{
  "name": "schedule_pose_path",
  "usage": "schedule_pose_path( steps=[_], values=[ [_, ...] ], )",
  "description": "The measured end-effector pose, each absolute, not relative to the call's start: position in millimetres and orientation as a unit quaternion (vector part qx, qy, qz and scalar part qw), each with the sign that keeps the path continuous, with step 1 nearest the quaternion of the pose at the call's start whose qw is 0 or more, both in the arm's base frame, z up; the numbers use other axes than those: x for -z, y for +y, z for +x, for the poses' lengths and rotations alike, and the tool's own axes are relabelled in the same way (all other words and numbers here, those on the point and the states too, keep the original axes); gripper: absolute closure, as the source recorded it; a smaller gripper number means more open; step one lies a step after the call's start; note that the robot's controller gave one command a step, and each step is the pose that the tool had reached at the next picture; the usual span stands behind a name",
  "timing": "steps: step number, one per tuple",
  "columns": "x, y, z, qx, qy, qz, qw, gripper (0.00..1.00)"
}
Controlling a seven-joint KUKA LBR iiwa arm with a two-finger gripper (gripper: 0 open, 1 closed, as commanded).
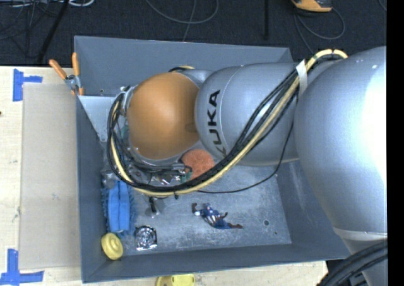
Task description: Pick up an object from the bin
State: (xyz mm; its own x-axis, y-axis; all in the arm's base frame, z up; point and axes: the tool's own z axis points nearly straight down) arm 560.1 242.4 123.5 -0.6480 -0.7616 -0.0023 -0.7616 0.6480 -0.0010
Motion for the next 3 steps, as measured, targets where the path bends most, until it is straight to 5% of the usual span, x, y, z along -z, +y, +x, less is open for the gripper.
schedule_pose_path(
  steps=[1,3],
  values=[
    [-71.8,244.3,565.8,-0.001,0.852,-0.523,0.001,1.0],
    [-76.3,243.9,564.4,-0.001,0.852,-0.523,-0.001,1.0]
  ],
)
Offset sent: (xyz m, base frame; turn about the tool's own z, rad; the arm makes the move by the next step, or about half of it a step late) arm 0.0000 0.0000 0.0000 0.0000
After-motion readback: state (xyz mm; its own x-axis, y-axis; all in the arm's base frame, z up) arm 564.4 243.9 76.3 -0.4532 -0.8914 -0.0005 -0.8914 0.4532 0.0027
